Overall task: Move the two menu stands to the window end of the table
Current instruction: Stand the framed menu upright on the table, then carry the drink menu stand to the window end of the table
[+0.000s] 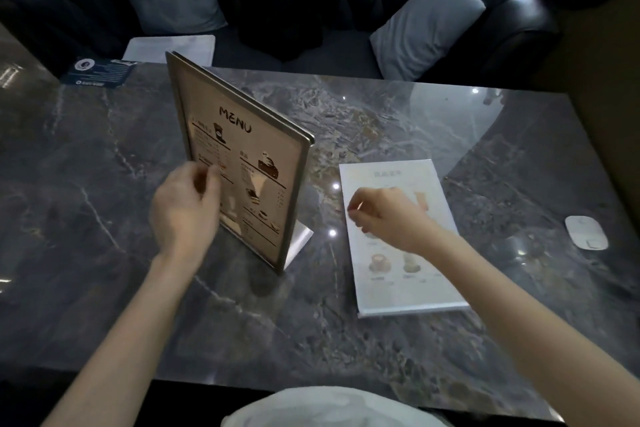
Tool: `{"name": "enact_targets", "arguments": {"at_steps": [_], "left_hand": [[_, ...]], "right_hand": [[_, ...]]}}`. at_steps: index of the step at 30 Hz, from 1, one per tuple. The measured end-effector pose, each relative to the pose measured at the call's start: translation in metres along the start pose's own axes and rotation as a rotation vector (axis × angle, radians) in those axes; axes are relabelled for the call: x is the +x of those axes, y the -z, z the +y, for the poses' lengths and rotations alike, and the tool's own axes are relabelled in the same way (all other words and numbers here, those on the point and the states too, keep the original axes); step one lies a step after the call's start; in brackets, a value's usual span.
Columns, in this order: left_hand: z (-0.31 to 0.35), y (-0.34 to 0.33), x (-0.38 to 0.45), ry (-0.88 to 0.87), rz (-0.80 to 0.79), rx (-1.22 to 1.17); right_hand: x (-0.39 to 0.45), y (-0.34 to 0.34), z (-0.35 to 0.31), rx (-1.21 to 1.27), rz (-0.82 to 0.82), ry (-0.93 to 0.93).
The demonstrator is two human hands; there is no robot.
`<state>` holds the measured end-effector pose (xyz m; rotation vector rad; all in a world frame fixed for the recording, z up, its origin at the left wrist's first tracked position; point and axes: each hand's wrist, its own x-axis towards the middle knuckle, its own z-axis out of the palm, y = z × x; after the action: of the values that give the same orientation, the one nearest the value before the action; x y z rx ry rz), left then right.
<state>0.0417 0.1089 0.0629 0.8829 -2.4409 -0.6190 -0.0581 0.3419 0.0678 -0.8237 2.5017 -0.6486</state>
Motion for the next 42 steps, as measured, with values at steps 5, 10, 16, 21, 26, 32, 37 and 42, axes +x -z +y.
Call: {"name": "enact_targets", "arguments": {"at_steps": [5, 10, 16, 21, 26, 32, 37, 42], "left_hand": [[0.058, -0.005, -0.053, -0.334, 0.288, -0.166], [0.092, -0.063, -0.105, -0.578, 0.129, -0.174], [0.083, -0.146, -0.139, -0.376, -0.42, 0.207], [0.077, -0.179, -0.153, -0.23, -0.637, 0.334], [0.077, -0.185, -0.158, -0.108, -0.719, 0.379], [0.085, -0.183, -0.159, 0.072, -0.651, 0.138], [0.099, -0.179, -0.148, 0.303, -0.62, -0.032], [0.097, -0.178, -0.128, 0.355, -0.681, 0.043]], "right_hand": [[-0.016, 0.026, 0.07, -0.066, -0.056, -0.127], [-0.037, 0.016, 0.137, -0.167, -0.079, -0.273], [-0.057, -0.013, 0.182, -0.18, -0.081, -0.351], [-0.068, -0.027, 0.195, -0.038, -0.079, -0.425], [-0.069, -0.033, 0.203, 0.133, -0.037, -0.478], [-0.064, -0.033, 0.209, 0.233, -0.04, -0.53], [-0.058, -0.027, 0.21, 0.23, -0.071, -0.561], [-0.057, -0.019, 0.208, 0.269, -0.076, -0.58]]}}
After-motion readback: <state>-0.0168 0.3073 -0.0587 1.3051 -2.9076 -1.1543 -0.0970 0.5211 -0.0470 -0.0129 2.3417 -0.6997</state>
